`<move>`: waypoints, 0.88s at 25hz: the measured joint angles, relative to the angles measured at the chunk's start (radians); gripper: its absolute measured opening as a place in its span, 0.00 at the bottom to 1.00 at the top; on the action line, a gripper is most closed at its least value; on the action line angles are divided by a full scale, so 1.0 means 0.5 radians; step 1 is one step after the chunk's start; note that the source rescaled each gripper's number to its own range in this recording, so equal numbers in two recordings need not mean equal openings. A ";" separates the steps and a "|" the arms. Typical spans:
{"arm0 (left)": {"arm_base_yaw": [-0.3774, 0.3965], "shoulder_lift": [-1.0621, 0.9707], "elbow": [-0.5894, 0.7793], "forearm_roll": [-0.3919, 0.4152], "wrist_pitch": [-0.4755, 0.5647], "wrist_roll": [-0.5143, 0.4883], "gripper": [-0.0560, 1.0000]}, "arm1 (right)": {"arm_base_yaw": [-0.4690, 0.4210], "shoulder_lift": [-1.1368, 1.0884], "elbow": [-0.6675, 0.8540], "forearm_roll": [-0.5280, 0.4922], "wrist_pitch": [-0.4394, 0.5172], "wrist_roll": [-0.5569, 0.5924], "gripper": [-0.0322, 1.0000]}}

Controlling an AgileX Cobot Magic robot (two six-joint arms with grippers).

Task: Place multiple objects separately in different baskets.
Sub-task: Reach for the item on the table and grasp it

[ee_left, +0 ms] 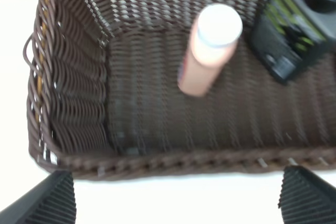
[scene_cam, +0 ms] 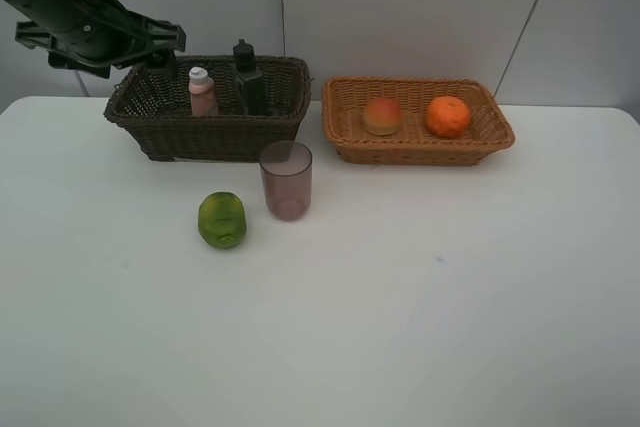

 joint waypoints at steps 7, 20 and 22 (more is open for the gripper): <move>-0.196 -0.261 -0.006 -0.121 0.259 0.120 1.00 | 0.000 0.000 0.000 0.000 0.000 0.000 0.85; -0.424 -0.282 0.029 -0.389 0.383 0.476 1.00 | 0.000 0.000 0.000 0.000 0.000 0.000 0.85; -0.476 -0.272 0.029 -0.407 0.389 0.485 1.00 | 0.000 0.000 0.000 0.000 0.000 0.000 0.85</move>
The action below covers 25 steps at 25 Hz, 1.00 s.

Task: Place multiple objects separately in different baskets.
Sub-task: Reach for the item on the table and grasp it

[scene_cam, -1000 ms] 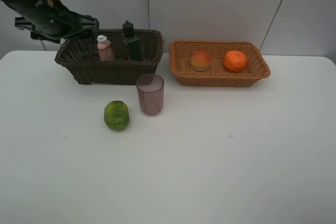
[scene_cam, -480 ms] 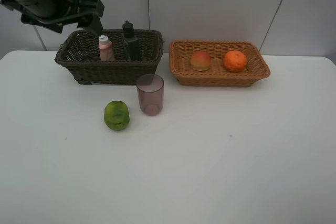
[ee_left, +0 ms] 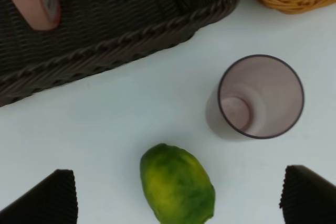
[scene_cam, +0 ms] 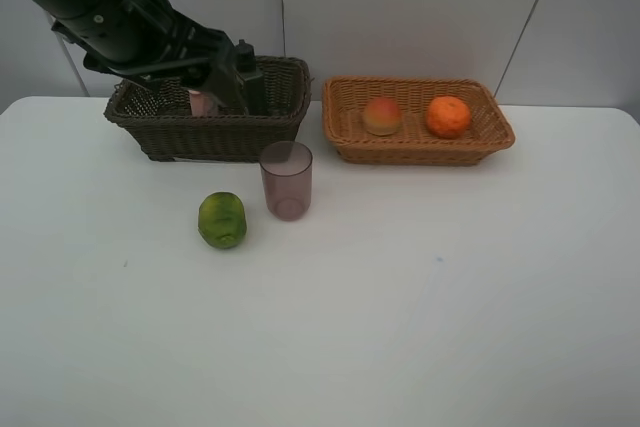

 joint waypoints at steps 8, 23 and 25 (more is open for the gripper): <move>-0.188 0.309 -0.093 -0.033 0.076 0.011 1.00 | 0.000 0.000 0.000 0.000 0.000 0.000 0.85; -0.426 0.893 -0.670 -0.048 0.379 0.594 1.00 | 0.000 0.000 0.000 0.000 0.000 0.000 0.85; -0.433 0.919 -0.673 -0.048 0.341 0.651 1.00 | 0.000 0.000 0.000 0.000 0.000 0.000 0.85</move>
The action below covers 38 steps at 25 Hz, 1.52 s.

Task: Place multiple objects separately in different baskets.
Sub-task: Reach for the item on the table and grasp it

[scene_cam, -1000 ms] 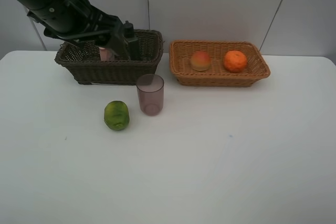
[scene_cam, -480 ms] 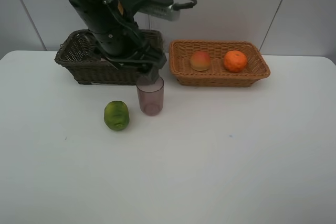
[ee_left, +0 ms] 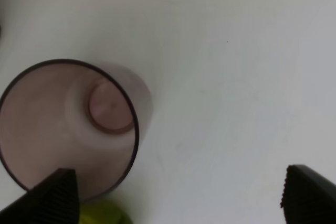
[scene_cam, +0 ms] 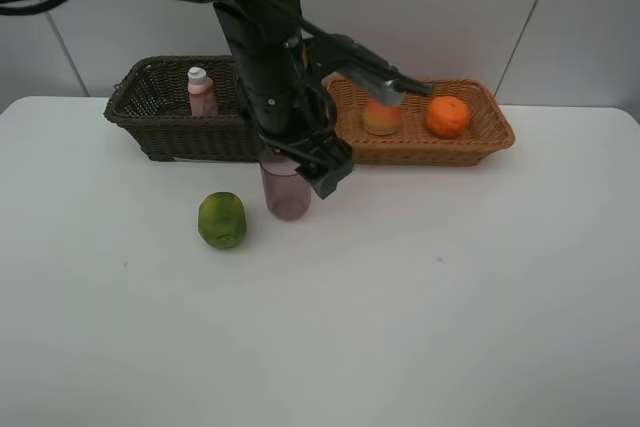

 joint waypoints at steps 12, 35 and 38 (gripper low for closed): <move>-0.002 0.139 -0.005 0.025 -0.103 0.202 1.00 | 0.000 0.000 0.000 0.000 0.000 0.000 0.85; 0.073 0.357 -0.005 0.041 -0.243 0.206 1.00 | 0.000 0.000 0.000 0.000 0.000 0.000 0.85; 0.073 0.369 -0.006 0.041 -0.256 0.206 0.98 | 0.000 0.000 0.000 0.000 0.000 0.000 0.85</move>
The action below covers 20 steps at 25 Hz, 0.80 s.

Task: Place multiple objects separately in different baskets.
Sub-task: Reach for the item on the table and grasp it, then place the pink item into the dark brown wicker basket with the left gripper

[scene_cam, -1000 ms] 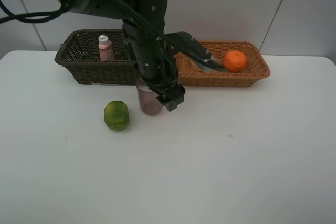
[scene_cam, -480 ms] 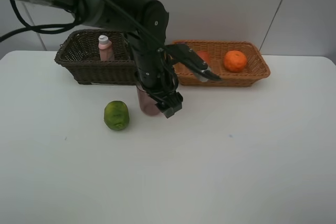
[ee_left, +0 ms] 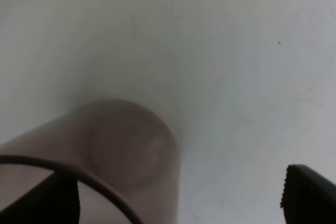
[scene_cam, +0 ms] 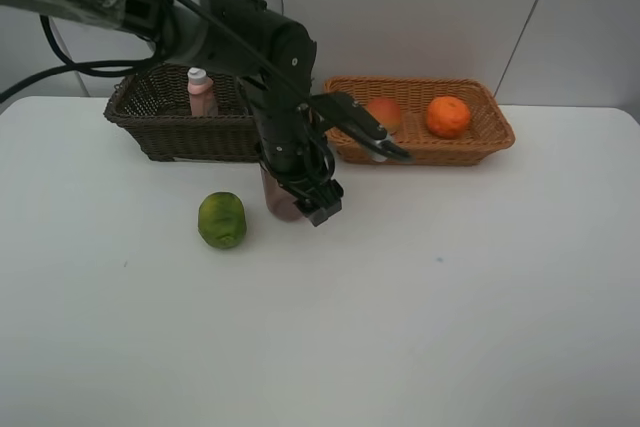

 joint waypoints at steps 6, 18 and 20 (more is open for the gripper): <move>0.022 0.027 -0.002 0.000 -0.014 0.002 0.57 | 0.000 0.000 0.000 0.000 0.000 0.000 0.85; 0.062 0.027 -0.002 -0.005 -0.007 -0.002 0.05 | 0.000 0.000 0.000 0.000 0.000 0.000 0.85; 0.063 0.027 -0.002 -0.005 -0.007 -0.002 0.05 | 0.000 0.000 0.000 0.000 0.000 0.000 0.85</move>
